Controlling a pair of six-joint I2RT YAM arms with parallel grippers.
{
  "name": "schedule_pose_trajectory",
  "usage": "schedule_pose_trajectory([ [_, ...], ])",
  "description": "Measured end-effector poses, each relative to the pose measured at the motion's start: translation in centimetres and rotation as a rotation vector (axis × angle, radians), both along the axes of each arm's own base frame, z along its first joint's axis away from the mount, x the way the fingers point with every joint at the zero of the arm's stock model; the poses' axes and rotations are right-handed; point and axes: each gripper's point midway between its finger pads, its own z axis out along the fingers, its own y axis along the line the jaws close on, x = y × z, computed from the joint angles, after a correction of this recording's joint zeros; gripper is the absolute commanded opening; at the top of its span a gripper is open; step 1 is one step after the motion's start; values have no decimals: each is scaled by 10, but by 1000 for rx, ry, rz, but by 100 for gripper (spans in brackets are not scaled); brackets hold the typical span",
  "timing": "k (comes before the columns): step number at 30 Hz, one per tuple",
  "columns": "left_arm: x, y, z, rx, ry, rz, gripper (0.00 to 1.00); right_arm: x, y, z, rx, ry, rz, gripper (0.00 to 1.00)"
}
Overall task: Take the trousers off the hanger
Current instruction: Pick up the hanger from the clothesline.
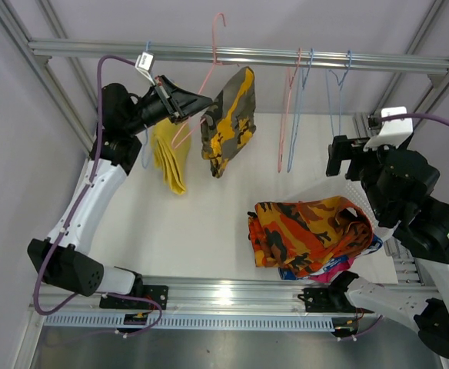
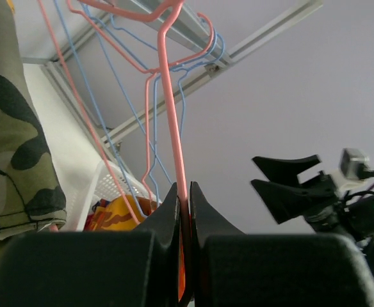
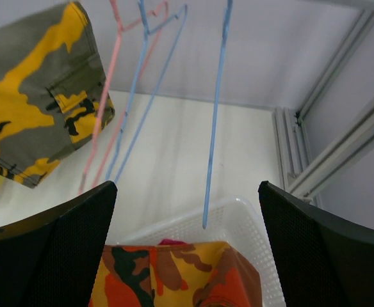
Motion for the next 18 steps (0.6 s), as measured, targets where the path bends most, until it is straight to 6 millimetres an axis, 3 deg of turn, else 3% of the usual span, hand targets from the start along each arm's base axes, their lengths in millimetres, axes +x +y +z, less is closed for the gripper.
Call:
schedule_pose_trajectory([
  [5,-6,10,6,59,-3,84,0,4,22,38,28,-57,72,97],
  [10,-25,26,15,108,-46,181,1,6,59,60,35,-86,178,98],
  [14,-48,38,25,130,-109,248,1,8,104,58,3,-76,264,99],
  [18,-73,47,24,136,-155,302,1,7,151,39,-47,-41,341,99],
])
